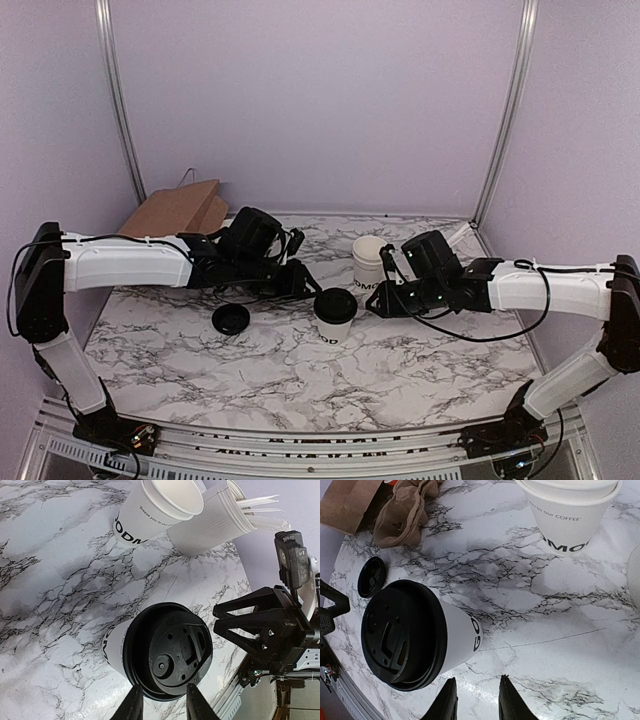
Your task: Pack the takeout coffee
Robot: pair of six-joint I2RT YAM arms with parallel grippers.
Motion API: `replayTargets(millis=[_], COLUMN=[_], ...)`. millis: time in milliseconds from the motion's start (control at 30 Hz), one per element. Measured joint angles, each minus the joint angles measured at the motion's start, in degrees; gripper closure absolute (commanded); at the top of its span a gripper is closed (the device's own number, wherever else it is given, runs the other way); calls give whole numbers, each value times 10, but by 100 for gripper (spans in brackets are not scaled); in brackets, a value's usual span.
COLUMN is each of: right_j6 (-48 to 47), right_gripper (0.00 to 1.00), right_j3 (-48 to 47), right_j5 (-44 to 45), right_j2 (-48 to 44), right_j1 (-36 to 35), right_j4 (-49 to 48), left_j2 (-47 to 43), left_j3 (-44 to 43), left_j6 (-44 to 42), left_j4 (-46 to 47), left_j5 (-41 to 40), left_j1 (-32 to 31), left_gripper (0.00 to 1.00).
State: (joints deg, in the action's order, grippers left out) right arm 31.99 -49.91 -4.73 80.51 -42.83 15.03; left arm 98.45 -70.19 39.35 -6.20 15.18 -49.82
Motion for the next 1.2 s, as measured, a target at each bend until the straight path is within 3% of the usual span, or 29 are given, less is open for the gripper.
replayTargets(millis=[1200], right_j6=[24], right_gripper=[71], right_j3=[2], right_j5=[-37], right_j2=[26], right_j1=[0], right_j4=[-42], left_j2=[29], left_j3=[0], left_j6=[7], left_j4=[19], left_j5=[4], left_j1=[-9], left_gripper=[73])
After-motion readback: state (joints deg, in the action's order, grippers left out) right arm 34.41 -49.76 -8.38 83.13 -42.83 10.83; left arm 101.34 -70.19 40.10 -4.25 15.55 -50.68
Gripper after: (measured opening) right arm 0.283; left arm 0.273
